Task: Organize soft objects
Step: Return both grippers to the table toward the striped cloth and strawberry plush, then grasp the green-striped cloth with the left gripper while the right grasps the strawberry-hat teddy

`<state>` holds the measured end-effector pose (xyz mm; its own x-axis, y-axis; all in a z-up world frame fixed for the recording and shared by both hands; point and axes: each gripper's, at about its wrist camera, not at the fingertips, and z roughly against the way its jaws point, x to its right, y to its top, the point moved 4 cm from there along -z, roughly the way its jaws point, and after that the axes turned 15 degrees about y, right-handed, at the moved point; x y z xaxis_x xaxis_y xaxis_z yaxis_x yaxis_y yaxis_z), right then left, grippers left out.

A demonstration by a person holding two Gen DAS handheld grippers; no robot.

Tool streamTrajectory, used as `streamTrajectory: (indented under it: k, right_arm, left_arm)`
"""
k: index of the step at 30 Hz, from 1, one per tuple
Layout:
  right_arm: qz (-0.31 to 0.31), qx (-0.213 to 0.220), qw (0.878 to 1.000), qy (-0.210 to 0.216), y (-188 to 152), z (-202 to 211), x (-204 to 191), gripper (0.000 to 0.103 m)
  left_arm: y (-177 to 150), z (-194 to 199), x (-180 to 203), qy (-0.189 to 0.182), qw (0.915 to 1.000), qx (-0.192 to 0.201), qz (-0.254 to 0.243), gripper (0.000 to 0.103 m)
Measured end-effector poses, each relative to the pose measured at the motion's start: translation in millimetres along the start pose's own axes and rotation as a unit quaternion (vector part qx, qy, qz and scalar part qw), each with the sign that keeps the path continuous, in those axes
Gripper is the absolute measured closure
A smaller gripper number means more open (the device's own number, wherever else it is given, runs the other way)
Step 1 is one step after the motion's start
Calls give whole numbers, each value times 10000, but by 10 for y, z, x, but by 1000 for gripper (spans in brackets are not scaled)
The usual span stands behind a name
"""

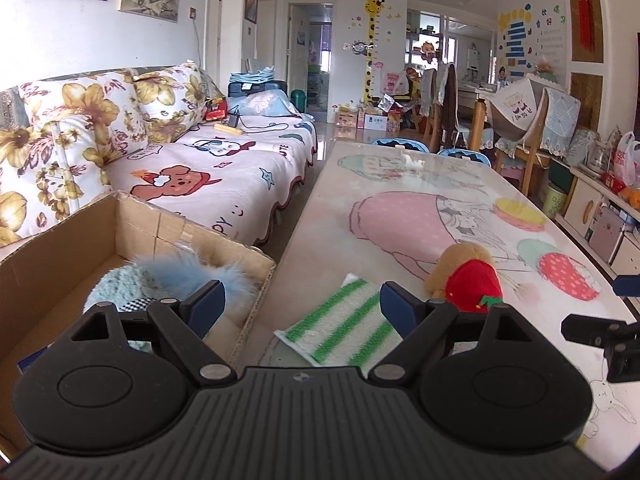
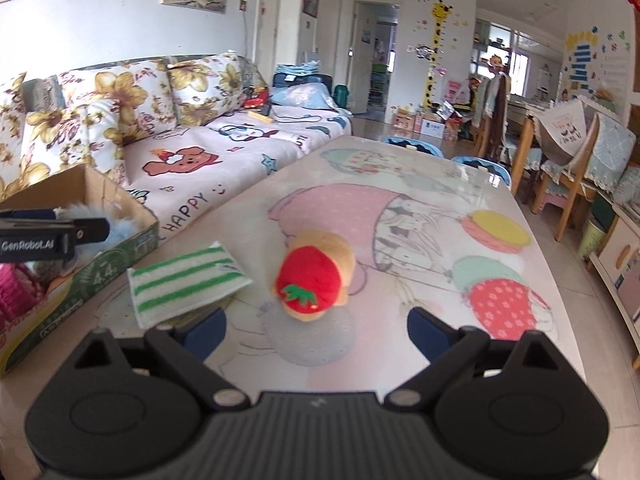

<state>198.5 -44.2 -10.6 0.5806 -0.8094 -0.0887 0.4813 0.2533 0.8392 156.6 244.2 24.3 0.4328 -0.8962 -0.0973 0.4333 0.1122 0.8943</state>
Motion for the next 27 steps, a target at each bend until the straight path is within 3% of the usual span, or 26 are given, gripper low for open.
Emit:
streamTrajectory:
  k: [14,22,27]
  right_arm:
    - [-387,12,9990,-209,-77,-17,426,6]
    - [-1030,122,9945,154,-19,-253,533,2]
    - [-1482,202,9882,334,9,-435,613,1]
  left_arm:
    - [-39,-192,182,-153,9984,-72,-539,0]
    - [-156,-474,323,-116,9922,-269,-1214,0]
    - [-154,-656,336,-148,9902,-436,-1320,0]
